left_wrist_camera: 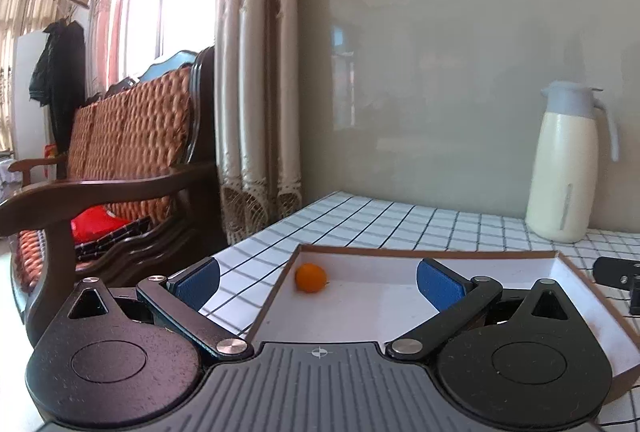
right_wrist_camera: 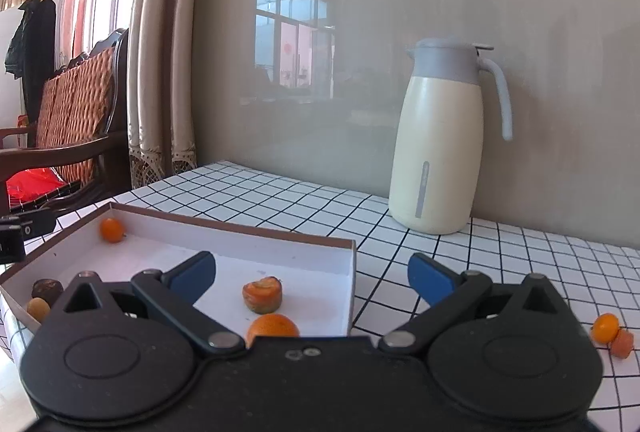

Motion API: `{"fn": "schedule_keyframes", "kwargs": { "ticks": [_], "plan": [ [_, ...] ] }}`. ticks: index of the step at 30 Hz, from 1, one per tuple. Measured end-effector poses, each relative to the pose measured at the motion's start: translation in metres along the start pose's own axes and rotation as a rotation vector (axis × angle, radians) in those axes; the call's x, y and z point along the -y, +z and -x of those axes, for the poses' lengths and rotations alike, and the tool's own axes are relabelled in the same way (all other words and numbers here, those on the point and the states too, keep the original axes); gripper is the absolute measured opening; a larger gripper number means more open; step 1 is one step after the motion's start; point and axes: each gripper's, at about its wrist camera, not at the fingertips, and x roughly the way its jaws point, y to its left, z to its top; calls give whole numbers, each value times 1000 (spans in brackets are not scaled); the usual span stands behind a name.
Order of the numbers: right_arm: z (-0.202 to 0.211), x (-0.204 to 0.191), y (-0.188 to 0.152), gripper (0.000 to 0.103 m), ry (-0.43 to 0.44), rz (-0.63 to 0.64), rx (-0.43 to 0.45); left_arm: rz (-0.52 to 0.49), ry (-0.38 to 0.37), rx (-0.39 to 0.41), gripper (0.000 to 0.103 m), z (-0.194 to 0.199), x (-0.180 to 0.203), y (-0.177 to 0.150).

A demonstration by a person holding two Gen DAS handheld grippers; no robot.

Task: Organize fruits
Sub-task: 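Move both open grippers back toward the carrot pieces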

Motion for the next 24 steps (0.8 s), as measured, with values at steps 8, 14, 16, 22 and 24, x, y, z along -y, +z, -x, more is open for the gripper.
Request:
{"fn": "schedule_keyframes", "kwargs": {
  "ticks": [8, 14, 16, 22, 24],
  "plan": [
    [25, 19, 0, 97, -33, 6, 19, -27, -76, 36, 103, 17, 31, 6],
    [46, 46, -2, 97, -68, -2, 19, -48, -147, 53, 103, 30, 63, 9],
    [54, 54, -4, 97, -83, -5, 27, -52, -172, 56, 103, 34, 73, 9],
    [74, 87, -10, 97, -155, -31, 26, -78, -258, 63, 103, 48, 111, 8],
    [80, 98, -12, 97, -190, -32, 21, -88, -288, 66, 103, 54, 126, 7]
  ]
}}
